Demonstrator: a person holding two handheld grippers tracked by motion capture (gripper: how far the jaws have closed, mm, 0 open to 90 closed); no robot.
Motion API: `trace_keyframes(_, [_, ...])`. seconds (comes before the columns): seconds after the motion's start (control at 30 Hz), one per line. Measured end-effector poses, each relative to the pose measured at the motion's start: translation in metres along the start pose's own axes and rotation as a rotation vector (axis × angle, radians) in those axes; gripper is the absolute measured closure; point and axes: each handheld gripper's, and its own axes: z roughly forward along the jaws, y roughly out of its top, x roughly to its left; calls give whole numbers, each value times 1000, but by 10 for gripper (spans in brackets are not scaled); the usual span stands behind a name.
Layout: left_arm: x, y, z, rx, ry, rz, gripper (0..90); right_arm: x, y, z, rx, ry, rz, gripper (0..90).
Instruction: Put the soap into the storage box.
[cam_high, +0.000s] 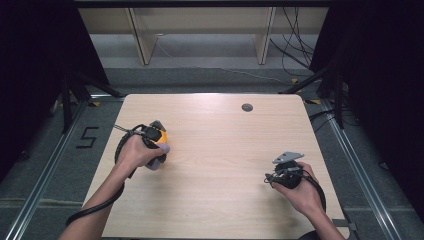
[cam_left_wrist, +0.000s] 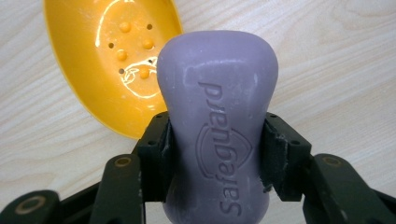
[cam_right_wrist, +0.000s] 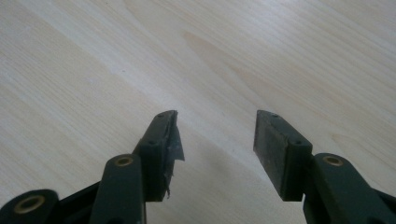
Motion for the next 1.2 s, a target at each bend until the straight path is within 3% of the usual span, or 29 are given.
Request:
trace_keyframes(0.23, [4, 3, -2, -15, 0, -19, 489, 0, 0, 0, 0, 0, 1, 497])
trace_keyframes(0.3, [7, 4, -3, -19, 9, -2, 489, 0, 0, 0, -1, 0, 1, 497])
trace_keyframes(0.87, [19, 13, -3, -61, 33, -64, 489, 0, 0, 0, 1, 1, 2, 497])
trace_keyframes(1.2, [27, 17, 0, -78, 38, -72, 489, 0, 0, 0, 2, 1, 4, 497])
